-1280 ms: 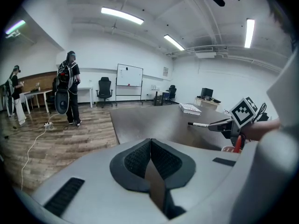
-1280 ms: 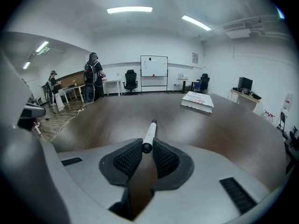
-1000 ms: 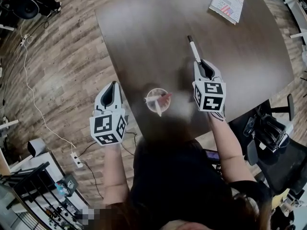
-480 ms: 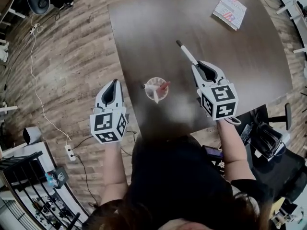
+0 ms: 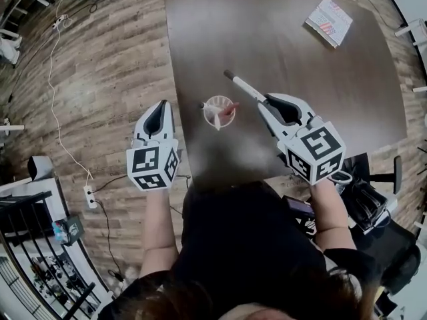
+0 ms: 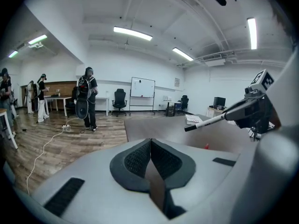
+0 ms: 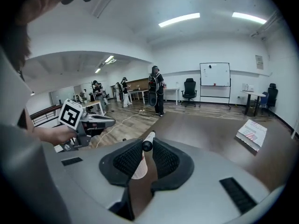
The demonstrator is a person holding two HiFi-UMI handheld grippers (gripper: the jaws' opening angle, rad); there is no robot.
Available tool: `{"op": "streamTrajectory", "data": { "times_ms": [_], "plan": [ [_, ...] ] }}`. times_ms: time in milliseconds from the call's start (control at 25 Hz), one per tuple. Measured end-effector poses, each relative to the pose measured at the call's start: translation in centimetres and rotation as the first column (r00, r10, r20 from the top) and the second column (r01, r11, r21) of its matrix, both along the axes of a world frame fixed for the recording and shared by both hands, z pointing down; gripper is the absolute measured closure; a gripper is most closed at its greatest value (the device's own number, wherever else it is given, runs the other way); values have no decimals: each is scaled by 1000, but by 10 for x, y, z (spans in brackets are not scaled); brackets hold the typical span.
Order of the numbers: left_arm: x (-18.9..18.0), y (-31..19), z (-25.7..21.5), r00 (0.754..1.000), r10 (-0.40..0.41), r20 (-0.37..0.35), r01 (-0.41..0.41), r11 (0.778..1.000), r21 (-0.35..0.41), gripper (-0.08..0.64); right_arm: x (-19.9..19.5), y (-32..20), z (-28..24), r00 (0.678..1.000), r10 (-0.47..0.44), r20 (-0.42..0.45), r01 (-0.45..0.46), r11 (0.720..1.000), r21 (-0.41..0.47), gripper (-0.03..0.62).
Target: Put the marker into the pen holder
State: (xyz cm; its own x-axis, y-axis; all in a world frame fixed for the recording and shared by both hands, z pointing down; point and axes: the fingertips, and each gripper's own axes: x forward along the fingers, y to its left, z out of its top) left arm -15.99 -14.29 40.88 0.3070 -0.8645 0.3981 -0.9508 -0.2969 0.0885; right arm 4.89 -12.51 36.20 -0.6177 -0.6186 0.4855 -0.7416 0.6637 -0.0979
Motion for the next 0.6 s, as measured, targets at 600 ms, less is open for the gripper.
{"op": "streamTrajectory", "data": {
  "times_ms": [600],
  "plan": [
    [5,16,-2,1000,-22,-10,22,1000,1,532,-24,41,24,960,-256,-113,241,962,-132,506]
  ]
}}
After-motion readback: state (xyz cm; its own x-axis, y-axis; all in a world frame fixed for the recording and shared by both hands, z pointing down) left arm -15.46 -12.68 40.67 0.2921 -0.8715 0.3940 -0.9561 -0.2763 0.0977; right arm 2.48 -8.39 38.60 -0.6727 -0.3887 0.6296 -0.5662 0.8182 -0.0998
